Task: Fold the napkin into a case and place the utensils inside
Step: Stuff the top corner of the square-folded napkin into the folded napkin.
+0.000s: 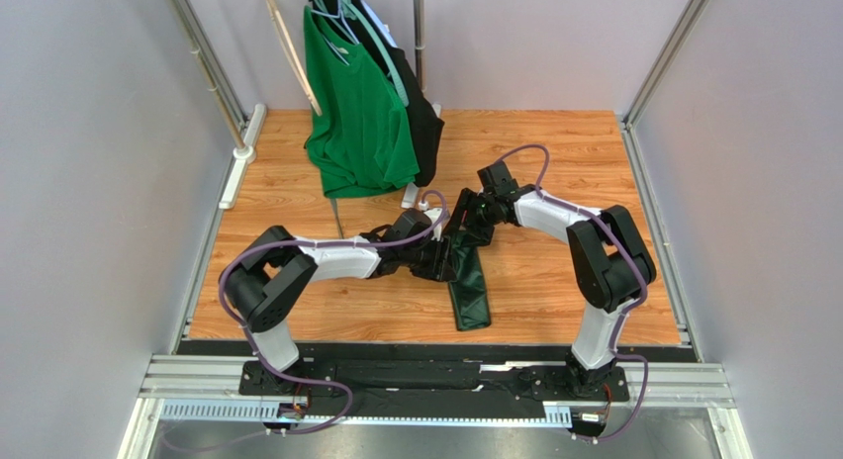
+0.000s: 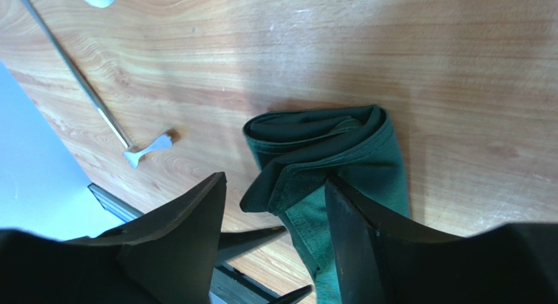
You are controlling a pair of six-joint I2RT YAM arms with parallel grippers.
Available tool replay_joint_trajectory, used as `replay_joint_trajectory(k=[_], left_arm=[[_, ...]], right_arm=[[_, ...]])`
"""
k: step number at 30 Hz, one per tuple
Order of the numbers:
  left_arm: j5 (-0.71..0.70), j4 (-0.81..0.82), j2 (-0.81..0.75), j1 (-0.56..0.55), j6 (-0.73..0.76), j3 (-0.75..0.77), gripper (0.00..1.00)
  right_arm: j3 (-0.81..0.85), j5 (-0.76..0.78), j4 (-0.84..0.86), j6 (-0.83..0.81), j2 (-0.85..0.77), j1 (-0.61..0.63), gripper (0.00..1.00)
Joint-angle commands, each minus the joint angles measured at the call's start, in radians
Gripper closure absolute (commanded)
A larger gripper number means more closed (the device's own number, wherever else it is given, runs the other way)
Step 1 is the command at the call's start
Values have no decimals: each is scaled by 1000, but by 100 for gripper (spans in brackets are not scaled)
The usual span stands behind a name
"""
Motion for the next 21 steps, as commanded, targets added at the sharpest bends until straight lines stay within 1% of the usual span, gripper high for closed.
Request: replay_joint_trajectory(k=[1,3,4,5,7,8,11,14,15,16,17,18,21], left_arm=[[7,-107,-109,37,20,9,39],[15,-127,-117,63,11,22,41],[37,-138,-117,71,11,42,45],[51,-139,-114,79,6,52,51],[106,-124,-106,96,-8,82,55],[126,-119,-91,99,-20,96,60],[171,-90,-66,103,-41,145,65],[218,-87,-30,103,-47,202,65],[240,-84,-17,103,-52,231,65],[273,-84,0,103,-57,246,65],[289,-61,36,103,-75,260,67],[306,-51,56,105,-83,286,70],[311,-46,128,105,-94,331,78]], right_arm=[[-36,-41,56,-39,-103,-23,34],[-69,-59,57,-39,-149,-34,33],[-82,-62,56,-46,-167,-37,33],[-93,-53,48,-52,-206,-38,32],[-134,-50,56,-49,-235,-51,30],[-148,-67,91,-42,-241,-54,29],[-183,-122,126,-17,-218,-61,30],[-234,-108,126,-26,-264,-78,34],[-250,-105,120,-38,-319,-87,36],[-290,-104,111,-52,-342,-109,40],[-307,-116,90,-62,-368,-118,44],[-330,-142,86,-86,-387,-124,53],[-428,-263,141,-80,-427,-109,68]])
